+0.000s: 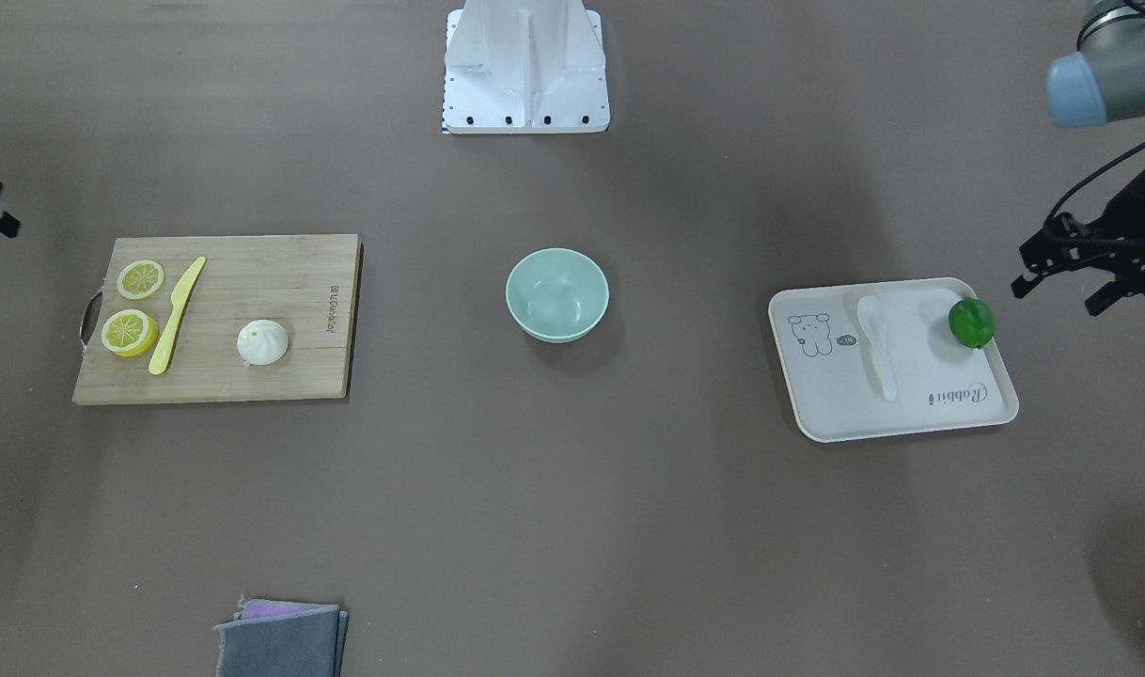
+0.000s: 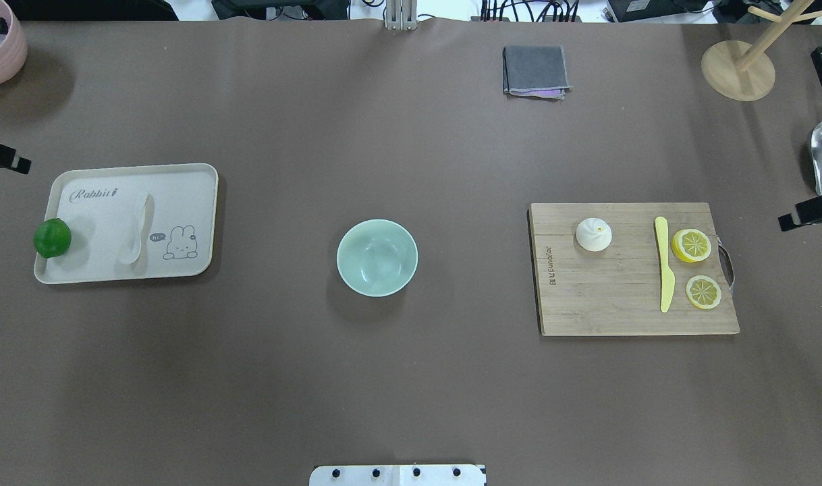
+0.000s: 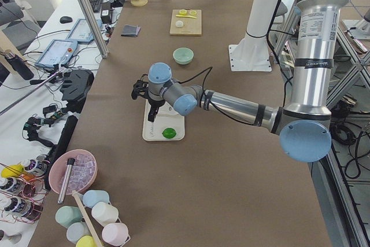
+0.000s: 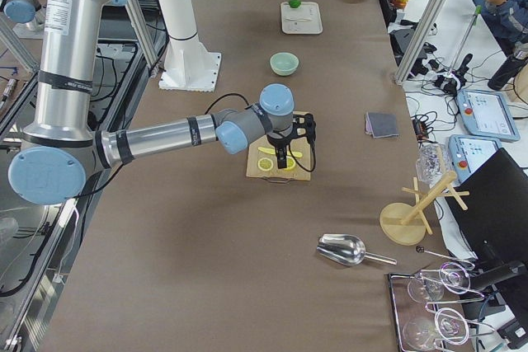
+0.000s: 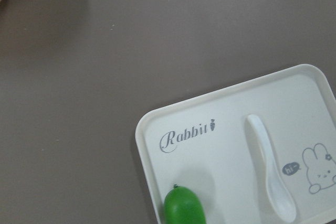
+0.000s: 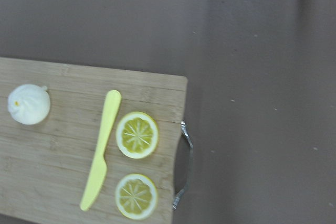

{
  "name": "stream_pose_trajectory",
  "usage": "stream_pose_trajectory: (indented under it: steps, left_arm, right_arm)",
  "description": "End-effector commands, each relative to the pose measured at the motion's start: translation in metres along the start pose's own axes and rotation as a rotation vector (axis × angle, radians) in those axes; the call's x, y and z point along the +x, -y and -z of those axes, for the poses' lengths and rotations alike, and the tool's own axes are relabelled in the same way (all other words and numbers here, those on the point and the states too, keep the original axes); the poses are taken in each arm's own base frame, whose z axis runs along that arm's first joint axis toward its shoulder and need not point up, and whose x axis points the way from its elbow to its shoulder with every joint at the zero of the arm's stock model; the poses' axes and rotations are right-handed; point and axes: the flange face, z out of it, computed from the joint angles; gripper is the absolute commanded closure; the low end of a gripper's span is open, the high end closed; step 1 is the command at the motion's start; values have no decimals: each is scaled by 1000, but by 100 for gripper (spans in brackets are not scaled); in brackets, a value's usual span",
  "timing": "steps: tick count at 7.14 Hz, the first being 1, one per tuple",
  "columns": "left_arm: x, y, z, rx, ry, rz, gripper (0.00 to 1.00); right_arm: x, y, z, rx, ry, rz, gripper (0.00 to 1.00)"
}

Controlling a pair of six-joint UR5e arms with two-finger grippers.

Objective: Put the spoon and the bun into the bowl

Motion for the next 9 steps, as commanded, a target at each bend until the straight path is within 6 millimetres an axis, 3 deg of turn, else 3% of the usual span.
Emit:
stream_pose_trajectory:
  steps: [1, 2, 3, 4, 5, 8, 9]
  left_arm:
    - [57, 17, -52, -2, 40, -24, 3]
    - [73, 26, -81, -23, 51, -15, 3]
    - [89, 33, -106, -35, 68, -20, 3]
    - [95, 31, -118, -51, 70, -27, 3]
    - [95, 30, -118, -53, 71, -26, 3]
    - [94, 29, -116, -45, 74, -29, 3]
    - [96, 29, -114, -43, 73, -29, 3]
  right_arm:
    - [-120, 13, -67, 23, -19, -1, 4]
    - [-151, 9, -88, 14, -15, 11, 4]
    - [-165, 11, -108, 17, -33, 24, 4]
    - [-166, 6, -128, 4, -60, 32, 8]
    - [-161, 4, -143, 0, -89, 30, 13]
    - [-189, 27, -181, -8, -98, 47, 19]
    - [-183, 28, -186, -12, -105, 51, 25]
